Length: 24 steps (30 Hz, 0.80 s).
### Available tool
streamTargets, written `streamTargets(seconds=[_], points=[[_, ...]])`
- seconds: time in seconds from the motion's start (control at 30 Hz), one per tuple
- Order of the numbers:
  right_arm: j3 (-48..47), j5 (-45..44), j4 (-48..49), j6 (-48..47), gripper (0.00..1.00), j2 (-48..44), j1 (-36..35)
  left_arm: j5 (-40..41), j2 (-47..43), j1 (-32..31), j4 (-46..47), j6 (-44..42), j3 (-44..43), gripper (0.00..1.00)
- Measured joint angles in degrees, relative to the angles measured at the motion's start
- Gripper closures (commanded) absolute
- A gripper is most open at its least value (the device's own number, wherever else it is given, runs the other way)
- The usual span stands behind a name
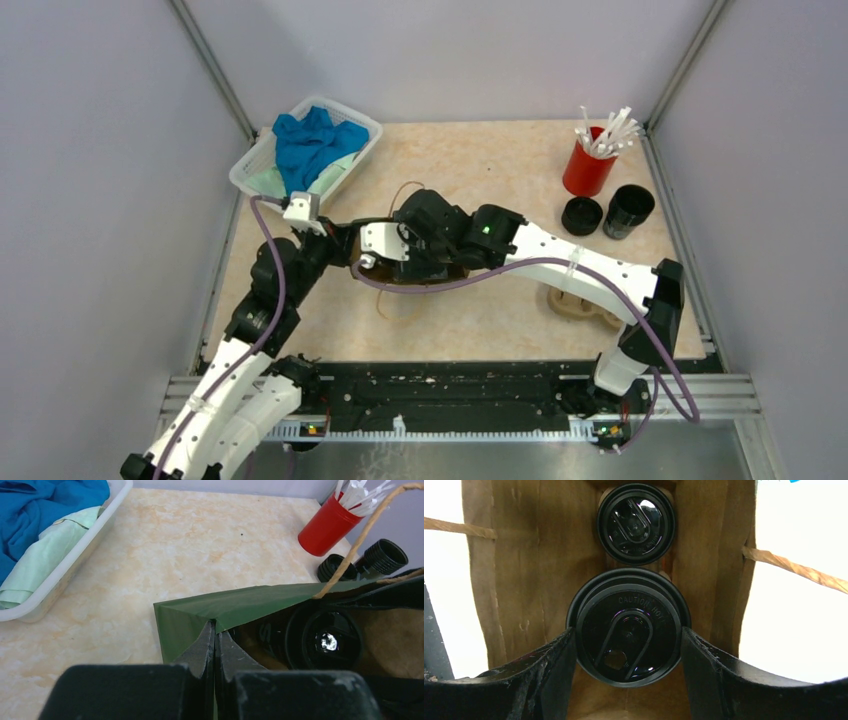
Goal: Pack the takeout coffee
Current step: Place the coffee cup on the cup tray.
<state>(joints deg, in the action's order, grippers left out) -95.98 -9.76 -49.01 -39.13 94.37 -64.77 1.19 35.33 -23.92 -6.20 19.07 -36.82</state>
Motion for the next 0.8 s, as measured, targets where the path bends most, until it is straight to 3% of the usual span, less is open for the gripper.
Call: streamTargets(seconds=[0.2,0.33,0.57,0.8], points=[[0.6,-0.3,0.0,1.4,0.96,-0.1,0.0,-4.6,-0.6,0.0,-7.9,-1.2,-3.5,1.00],[5.8,-0.3,1.8,2.2,0.96,-0.7,0.0,-7.5,-1.6,0.0,-11.2,-1.0,-4.2,1.00],[14.0,-2.1,6.3,1.7,0.96,-2.5,0.0,-13.2,-2.6,0.0,-13.3,-0.9,-4.5,1.00],[15.7,-2.6,9.3,1.3,0.96,-3.7,-0.1,-16.4,-4.6,0.0,-13.6,0.3,-3.8,1.00]])
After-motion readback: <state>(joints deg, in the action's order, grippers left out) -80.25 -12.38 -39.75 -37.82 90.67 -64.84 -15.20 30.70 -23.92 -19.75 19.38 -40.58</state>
